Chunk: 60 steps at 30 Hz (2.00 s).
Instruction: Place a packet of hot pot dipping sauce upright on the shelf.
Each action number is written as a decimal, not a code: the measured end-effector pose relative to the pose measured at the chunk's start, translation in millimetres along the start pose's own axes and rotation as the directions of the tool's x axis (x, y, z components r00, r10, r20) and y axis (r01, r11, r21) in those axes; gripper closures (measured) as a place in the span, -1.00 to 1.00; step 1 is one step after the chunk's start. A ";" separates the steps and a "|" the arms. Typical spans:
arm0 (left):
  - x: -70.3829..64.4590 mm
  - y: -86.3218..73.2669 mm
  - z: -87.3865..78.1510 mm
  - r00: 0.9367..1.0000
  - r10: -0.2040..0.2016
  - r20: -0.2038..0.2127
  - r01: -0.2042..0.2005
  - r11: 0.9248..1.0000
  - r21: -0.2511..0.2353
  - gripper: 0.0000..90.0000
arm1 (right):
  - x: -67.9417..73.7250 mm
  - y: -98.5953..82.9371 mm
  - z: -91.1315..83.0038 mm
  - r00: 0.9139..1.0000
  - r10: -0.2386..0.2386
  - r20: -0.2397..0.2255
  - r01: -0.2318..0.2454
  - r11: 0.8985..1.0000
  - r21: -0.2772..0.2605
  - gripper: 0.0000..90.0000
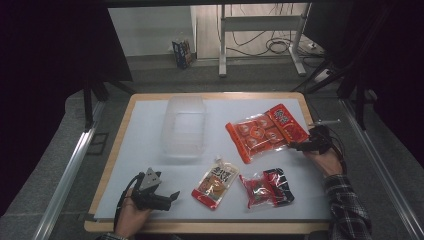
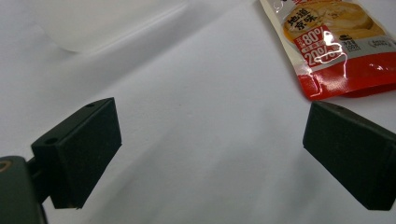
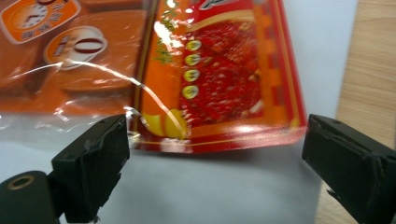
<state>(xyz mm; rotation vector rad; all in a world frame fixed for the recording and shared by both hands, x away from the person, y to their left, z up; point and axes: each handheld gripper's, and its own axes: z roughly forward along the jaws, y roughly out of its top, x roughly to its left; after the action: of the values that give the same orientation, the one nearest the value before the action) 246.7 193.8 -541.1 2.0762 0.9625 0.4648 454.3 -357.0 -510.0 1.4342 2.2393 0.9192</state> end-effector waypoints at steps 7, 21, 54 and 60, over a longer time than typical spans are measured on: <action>-2.0 0.4 1.8 1.000 0.016 0.000 -0.016 1.000 0.014 -0.91 | -7.7 3.4 -5.8 0.999 0.019 -0.027 -0.019 1.000 -0.020 -0.74; -3.6 1.2 3.6 1.000 0.031 -0.001 -0.031 0.999 0.029 -0.91 | 3.5 27.0 -2.0 0.990 -0.010 -0.139 0.006 1.000 -0.030 -0.01; -6.4 2.0 5.1 0.998 0.056 -0.002 -0.056 0.998 0.039 -0.90 | 25.4 65.9 25.7 0.999 -0.049 -0.017 0.051 0.995 0.086 0.96; -6.0 2.4 4.8 0.999 0.051 -0.007 -0.051 0.998 0.033 -0.90 | 30.2 74.2 5.0 0.998 -0.060 -0.022 0.060 0.998 0.034 0.96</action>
<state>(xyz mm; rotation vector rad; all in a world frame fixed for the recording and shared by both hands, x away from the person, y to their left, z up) 246.8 185.8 -542.2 2.1342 0.9295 0.4867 494.7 -307.0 -461.9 1.3699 2.3108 0.8840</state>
